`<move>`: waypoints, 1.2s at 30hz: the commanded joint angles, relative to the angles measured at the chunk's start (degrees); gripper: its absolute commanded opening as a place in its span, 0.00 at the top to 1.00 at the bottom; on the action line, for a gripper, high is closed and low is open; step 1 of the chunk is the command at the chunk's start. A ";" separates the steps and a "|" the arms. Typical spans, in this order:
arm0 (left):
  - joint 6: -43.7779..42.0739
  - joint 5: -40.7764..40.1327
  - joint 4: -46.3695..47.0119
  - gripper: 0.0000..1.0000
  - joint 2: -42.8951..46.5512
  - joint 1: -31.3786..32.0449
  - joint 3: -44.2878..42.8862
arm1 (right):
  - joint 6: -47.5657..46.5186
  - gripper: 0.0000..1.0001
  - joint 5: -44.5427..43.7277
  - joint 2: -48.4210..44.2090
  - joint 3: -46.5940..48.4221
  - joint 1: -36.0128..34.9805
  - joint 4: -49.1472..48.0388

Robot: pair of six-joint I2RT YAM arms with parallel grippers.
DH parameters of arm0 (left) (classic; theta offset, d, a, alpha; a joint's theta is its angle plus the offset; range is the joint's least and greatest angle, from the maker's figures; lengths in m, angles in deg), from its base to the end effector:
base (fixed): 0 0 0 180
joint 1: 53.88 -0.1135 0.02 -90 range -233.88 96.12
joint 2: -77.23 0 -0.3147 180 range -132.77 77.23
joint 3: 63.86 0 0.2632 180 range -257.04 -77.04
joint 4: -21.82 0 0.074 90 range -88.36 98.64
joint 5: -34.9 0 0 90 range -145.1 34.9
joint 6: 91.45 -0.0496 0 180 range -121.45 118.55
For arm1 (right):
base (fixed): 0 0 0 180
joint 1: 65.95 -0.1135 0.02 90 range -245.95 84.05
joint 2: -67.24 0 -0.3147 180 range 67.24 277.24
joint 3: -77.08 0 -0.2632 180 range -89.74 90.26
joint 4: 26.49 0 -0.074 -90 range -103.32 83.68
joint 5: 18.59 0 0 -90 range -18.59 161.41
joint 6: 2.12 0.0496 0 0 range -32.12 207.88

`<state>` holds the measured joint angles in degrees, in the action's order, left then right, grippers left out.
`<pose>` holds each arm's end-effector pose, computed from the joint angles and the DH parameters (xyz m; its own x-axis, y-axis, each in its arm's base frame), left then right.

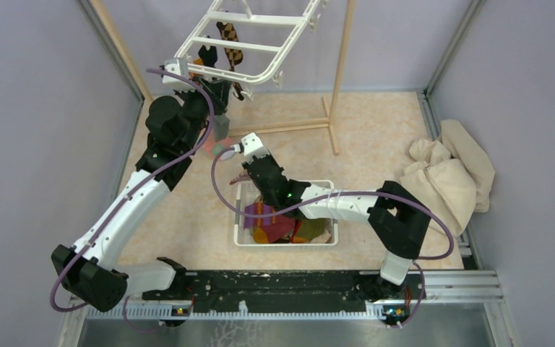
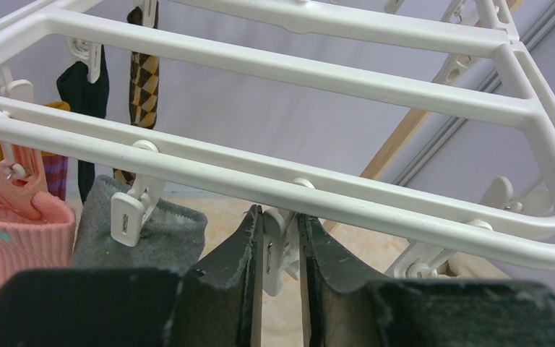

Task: Remove the socks clipped to the hanger
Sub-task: Remove the sock from the hanger, then place the sock in the bin.

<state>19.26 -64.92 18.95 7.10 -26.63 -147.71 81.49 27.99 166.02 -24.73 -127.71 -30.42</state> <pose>0.2612 -0.1250 0.4950 0.0496 -0.4175 -0.9073 0.3419 0.8606 -0.3773 0.2287 0.3537 0.3004 -0.0983 -0.3538 -0.9301 -0.3414 0.8899 -0.3025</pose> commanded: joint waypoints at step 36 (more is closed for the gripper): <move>-1.64 15.87 -30.65 0.01 10.29 -0.26 -1.39 | 16.25 1.00 32.46 -28.71 -14.66 -0.56 18.00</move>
<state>17.38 -49.40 -9.80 15.21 -26.65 -151.14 96.64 57.39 133.82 -40.71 -127.77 -6.38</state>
